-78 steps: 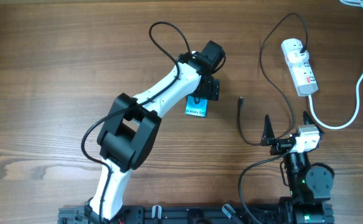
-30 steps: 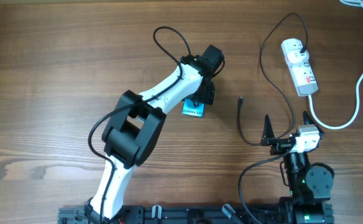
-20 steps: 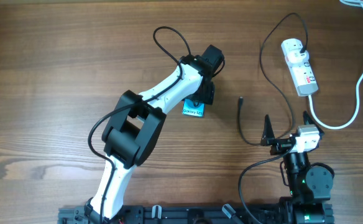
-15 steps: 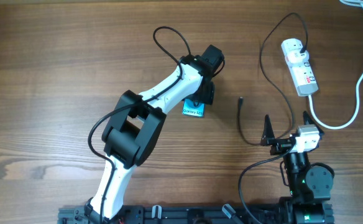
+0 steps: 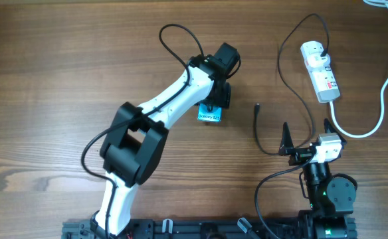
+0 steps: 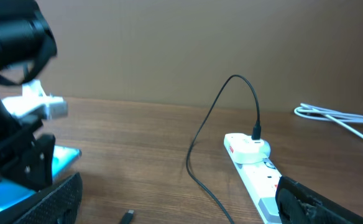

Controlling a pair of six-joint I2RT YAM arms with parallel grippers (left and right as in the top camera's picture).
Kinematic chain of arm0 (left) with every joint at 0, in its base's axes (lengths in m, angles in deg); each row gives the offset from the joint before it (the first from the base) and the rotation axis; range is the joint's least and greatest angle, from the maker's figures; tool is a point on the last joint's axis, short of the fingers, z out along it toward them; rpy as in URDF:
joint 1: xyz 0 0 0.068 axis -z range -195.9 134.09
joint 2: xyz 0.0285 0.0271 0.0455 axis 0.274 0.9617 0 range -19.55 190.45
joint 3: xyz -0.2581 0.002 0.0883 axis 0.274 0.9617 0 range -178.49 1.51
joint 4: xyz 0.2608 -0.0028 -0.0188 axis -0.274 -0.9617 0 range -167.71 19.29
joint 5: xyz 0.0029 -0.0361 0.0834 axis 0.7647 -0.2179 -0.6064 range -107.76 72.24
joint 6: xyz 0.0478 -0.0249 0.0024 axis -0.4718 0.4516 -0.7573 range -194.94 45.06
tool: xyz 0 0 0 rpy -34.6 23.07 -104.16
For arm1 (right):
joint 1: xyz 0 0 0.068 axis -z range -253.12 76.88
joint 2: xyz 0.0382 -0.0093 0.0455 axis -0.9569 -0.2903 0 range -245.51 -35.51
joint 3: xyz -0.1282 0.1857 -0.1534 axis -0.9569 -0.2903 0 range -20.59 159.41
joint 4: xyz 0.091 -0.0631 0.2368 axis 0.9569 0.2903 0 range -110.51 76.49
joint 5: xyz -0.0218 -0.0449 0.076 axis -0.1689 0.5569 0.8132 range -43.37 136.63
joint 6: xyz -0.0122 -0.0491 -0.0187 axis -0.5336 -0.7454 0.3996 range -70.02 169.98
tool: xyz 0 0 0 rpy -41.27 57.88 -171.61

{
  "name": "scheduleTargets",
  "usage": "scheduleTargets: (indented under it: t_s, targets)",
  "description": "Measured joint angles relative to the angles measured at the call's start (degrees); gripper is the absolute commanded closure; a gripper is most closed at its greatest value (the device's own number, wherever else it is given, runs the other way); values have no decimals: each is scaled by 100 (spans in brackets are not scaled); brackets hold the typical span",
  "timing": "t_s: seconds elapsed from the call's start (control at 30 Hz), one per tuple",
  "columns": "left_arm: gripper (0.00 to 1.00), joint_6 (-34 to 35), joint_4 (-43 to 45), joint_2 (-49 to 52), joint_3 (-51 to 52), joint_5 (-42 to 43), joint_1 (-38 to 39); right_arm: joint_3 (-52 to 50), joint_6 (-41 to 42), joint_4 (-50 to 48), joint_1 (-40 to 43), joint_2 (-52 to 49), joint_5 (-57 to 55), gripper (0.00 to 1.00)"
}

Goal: Plug charger to phone and switch on socket
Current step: 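Lift the phone with the left gripper and tilt it upright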

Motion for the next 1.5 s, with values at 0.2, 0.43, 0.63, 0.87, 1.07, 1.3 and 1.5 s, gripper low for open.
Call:
scheduleTargets:
  t_s: [0.2, 0.43, 0.63, 0.87, 1.07, 1.3, 1.5]
  targets:
    - [34, 92, -96, -352, 0, 190, -37, 0, 0, 0, 0, 0, 0, 0]
    - [35, 354, -101, -577, 4, 1327, -466, 0, 0, 0, 0, 0, -2, 0]
    - [34, 542, -101, -743, 4, 2970, -1231, 0, 0, 0, 0, 0, -2, 0]
    - [34, 833, -101, -743, 4, 4854, -2050, 0, 0, 0, 0, 0, 0, 0]
    - [34, 1126, -98, -743, 7, 5960, -2667, 0, 0, 0, 0, 0, -2, 0]
    - [34, 1495, -98, -743, 4, 6961, -3191, 0, 0, 0, 0, 0, -2, 0]
    - [34, 1700, -96, -743, 7, 7720, -3410, 0, 0, 0, 0, 0, -2, 0]
